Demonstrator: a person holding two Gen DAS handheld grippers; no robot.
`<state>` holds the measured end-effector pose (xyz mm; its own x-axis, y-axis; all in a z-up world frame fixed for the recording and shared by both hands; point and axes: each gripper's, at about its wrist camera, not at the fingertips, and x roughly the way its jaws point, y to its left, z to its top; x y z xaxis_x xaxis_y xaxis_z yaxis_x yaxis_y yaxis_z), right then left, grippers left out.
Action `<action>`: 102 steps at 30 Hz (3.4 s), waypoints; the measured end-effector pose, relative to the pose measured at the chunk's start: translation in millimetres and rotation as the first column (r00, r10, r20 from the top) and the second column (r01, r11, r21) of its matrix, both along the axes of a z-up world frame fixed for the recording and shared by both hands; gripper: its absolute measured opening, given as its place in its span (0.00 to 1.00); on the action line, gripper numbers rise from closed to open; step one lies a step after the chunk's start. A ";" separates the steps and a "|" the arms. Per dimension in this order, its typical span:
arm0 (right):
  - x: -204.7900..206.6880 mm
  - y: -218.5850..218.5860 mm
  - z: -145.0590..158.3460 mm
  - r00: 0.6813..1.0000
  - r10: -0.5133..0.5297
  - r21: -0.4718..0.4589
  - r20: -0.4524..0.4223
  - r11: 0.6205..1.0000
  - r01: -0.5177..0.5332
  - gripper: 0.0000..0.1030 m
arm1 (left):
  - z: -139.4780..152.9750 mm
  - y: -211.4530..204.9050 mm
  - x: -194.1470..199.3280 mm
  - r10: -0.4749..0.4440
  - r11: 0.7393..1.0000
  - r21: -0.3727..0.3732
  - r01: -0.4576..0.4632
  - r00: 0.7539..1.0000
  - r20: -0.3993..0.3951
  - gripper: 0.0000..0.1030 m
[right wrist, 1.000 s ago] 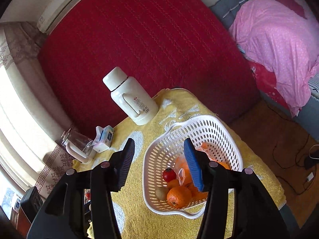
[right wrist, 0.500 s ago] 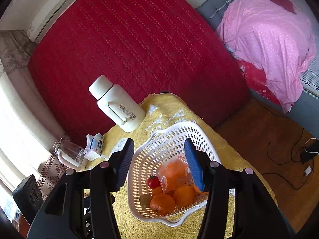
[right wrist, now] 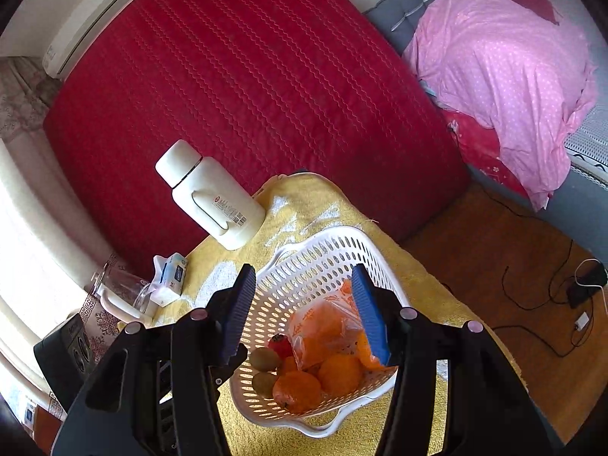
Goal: Organize fruits
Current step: 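Carry the held kiwi toward the white basket with the left tool, then lower the kiwi into the basket and open the left tool, then move both open tools back over the towel toward the banana and tomato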
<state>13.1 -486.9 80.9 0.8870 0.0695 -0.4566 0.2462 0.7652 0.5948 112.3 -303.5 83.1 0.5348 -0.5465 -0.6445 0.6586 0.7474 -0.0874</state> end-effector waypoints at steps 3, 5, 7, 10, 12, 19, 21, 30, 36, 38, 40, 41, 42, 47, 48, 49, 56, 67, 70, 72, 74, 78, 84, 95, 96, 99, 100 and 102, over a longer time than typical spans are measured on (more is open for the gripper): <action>-0.1 0.4 -0.1 1.000 0.001 -0.002 0.000 1.000 -0.001 0.53 | 1.2 8.0 3.9 0.019 1.000 -0.012 -0.020 1.000 -0.011 0.49; 0.0 0.5 -0.1 1.000 0.001 -0.002 0.000 1.000 -0.001 0.53 | 2.2 13.2 6.3 0.037 0.999 -0.017 -0.037 0.999 -0.015 0.49; -0.1 0.9 0.2 1.000 0.003 -0.003 0.001 1.000 -0.003 0.53 | 3.4 17.2 5.7 0.058 0.998 -0.012 -0.058 0.998 -0.008 0.51; -0.4 2.1 0.7 1.000 0.008 -0.005 0.003 1.000 -0.008 0.53 | 5.4 21.7 3.4 0.091 0.996 -0.002 -0.091 0.996 0.018 0.60; -0.4 3.6 0.6 1.000 0.012 -0.007 0.003 1.000 -0.012 0.53 | 7.3 22.8 1.0 0.106 0.994 0.014 -0.107 0.993 0.041 0.61; 1.1 11.3 1.1 1.000 0.028 -0.019 0.002 0.999 -0.028 0.53 | 12.5 27.5 -10.6 0.143 0.986 0.068 -0.154 0.979 0.146 0.63; 0.7 13.5 1.0 0.999 0.032 -0.023 0.002 0.999 -0.032 0.53 | 13.1 29.7 -12.5 0.160 0.980 0.088 -0.178 0.971 0.180 0.64; 3.9 28.5 0.2 0.998 0.060 -0.049 -0.005 0.997 -0.061 0.53 | 13.9 44.6 -19.8 0.201 0.966 0.113 -0.233 0.950 0.238 0.69; 6.0 37.8 -0.1 0.997 0.076 -0.063 -0.009 0.995 -0.076 0.53 | 13.1 56.1 -23.6 0.233 0.958 0.111 -0.266 0.941 0.244 0.69; 6.9 40.5 -0.6 0.997 0.080 -0.067 -0.010 0.994 -0.081 0.58 | 13.1 58.8 -25.4 0.240 0.955 0.112 -0.275 0.937 0.253 0.69; 6.8 43.1 -1.0 0.996 0.084 -0.073 -0.010 0.994 -0.084 0.59 | 13.6 61.4 -27.2 0.245 0.952 0.115 -0.282 0.933 0.263 0.69; 7.5 44.8 -1.2 0.996 0.088 -0.077 -0.011 0.993 -0.089 0.59 | 13.9 62.6 -28.1 0.246 0.952 0.115 -0.285 0.932 0.267 0.69; 7.8 46.3 -1.3 0.996 0.091 -0.081 -0.011 0.993 -0.092 0.59 | 14.2 63.7 -28.9 0.249 0.951 0.114 -0.287 0.930 0.270 0.69; 9.4 53.4 -2.3 0.995 0.102 -0.096 -0.015 0.990 -0.103 0.59 | 16.0 70.0 -32.8 0.260 0.949 0.102 -0.297 0.925 0.278 0.81; 9.7 54.2 -2.6 0.994 0.104 -0.097 -0.016 0.990 -0.105 0.59 | 16.3 71.3 -33.3 0.262 0.949 0.101 -0.300 0.923 0.281 0.81; 10.2 54.9 -3.0 0.994 0.104 -0.097 -0.017 0.990 -0.105 0.59 | 16.5 72.1 -33.4 0.263 0.948 0.101 -0.301 0.923 0.281 0.81; 10.6 55.5 -5.3 0.995 0.099 -0.091 -0.014 0.991 -0.100 0.70 | 13.2 74.4 -33.0 0.264 0.947 0.108 -0.302 0.926 0.270 0.83; 9.1 55.7 -6.1 0.993 0.116 -0.057 0.024 0.992 -0.114 0.84 | 3.4 91.0 -29.3 0.292 0.938 0.115 -0.326 0.925 0.244 0.87; 10.2 61.6 -5.7 0.990 0.140 -0.068 0.023 0.988 -0.138 0.84 | 0.9 103.5 -25.4 0.320 0.929 0.114 -0.353 0.918 0.232 0.87; 11.3 67.8 -5.3 0.987 0.157 -0.083 0.021 0.985 -0.154 0.84 | 0.0 113.8 -23.1 0.342 0.921 0.113 -0.373 0.912 0.225 0.87; 12.3 74.7 -4.9 0.984 0.175 -0.099 0.018 0.980 -0.172 0.84 | -0.1 126.4 -19.8 0.368 0.911 0.108 -0.397 0.904 0.218 0.87; 14.3 88.7 -5.0 0.977 0.215 -0.117 0.011 0.970 -0.212 0.84 | 0.5 156.7 -13.8 0.423 0.890 0.090 -0.446 0.884 0.200 0.87; 13.7 115.9 -4.2 0.959 0.282 -0.152 0.002 0.948 -0.278 0.84 | 0.1 207.1 -4.1 0.515 0.841 0.076 -0.536 0.835 0.193 0.87; 14.7 163.5 -10.8 0.920 0.391 -0.203 -0.035 0.898 -0.389 0.84 | -17.3 279.6 30.9 0.567 0.812 0.108 -0.574 0.819 0.092 0.87; 15.6 165.2 -12.7 0.918 0.394 -0.202 -0.041 0.897 -0.394 0.84 | -20.1 283.1 34.0 0.560 0.817 0.113 -0.566 0.824 0.083 0.87; 19.2 168.4 -18.1 0.915 0.400 -0.195 -0.058 0.894 -0.403 0.84 | -28.4 287.2 40.9 0.532 0.832 0.141 -0.537 0.843 0.073 0.87; 20.2 169.0 -19.5 0.914 0.401 -0.193 -0.063 0.893 -0.406 0.84 | -31.1 286.1 42.7 0.520 0.837 0.155 -0.525 0.851 0.077 0.87; 21.7 169.6 -21.7 0.913 0.402 -0.191 -0.071 0.893 -0.408 0.84 | -36.4 282.8 46.8 0.500 0.840 0.189 -0.509 0.861 0.096 0.87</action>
